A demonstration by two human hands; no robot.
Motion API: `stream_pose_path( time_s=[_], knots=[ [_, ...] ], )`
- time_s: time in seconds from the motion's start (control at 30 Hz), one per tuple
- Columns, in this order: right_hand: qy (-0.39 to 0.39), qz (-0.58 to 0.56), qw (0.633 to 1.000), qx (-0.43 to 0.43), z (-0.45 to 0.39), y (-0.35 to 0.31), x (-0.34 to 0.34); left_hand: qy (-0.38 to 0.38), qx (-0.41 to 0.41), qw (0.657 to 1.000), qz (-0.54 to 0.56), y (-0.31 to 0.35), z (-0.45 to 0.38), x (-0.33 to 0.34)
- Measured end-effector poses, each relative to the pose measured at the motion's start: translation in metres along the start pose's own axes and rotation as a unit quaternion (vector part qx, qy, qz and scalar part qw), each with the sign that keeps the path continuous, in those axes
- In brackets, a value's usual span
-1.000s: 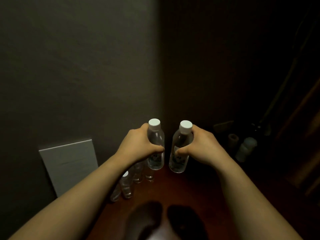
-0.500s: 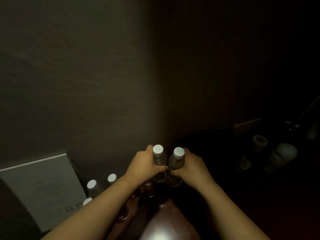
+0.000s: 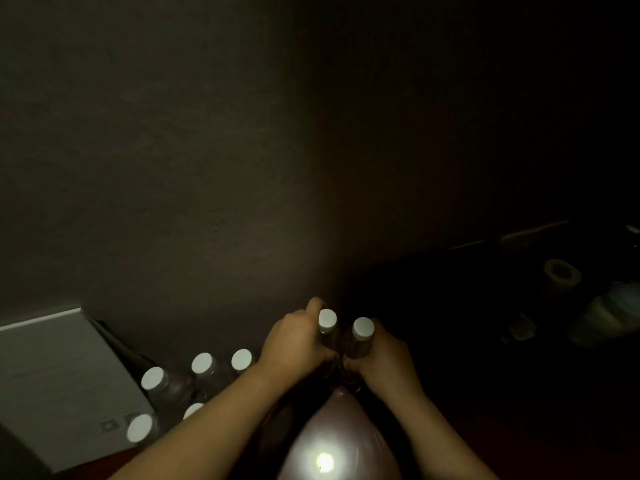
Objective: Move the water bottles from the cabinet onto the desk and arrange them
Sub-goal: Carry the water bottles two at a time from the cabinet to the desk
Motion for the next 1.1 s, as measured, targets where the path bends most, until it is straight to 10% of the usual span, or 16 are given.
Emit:
stream_pose_path(
  time_s=[0.67, 1.1],
  knots=[
    [-0.027, -0.009, 1.000, -0.005, -0.003, 0.015, 0.018, -0.032, -0.032, 0.991, -0.127, -0.010, -0.009, 0.014],
    [0.038, 0.126, 0.986, -0.104, 0.081, -0.084, -0.049, 0.077, -0.021, 0.992, -0.093, -0.018, 0.095, -0.108]
  ],
)
Point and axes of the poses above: each hand's wrist, its own z-axis away from the middle knuckle, its own x-axis out of the palm, y = z × x, the point moved 2 cm from there along -z, towards the middle knuckle, and after that the axes turned 13 degrees about -x, right-handed, at the moved point
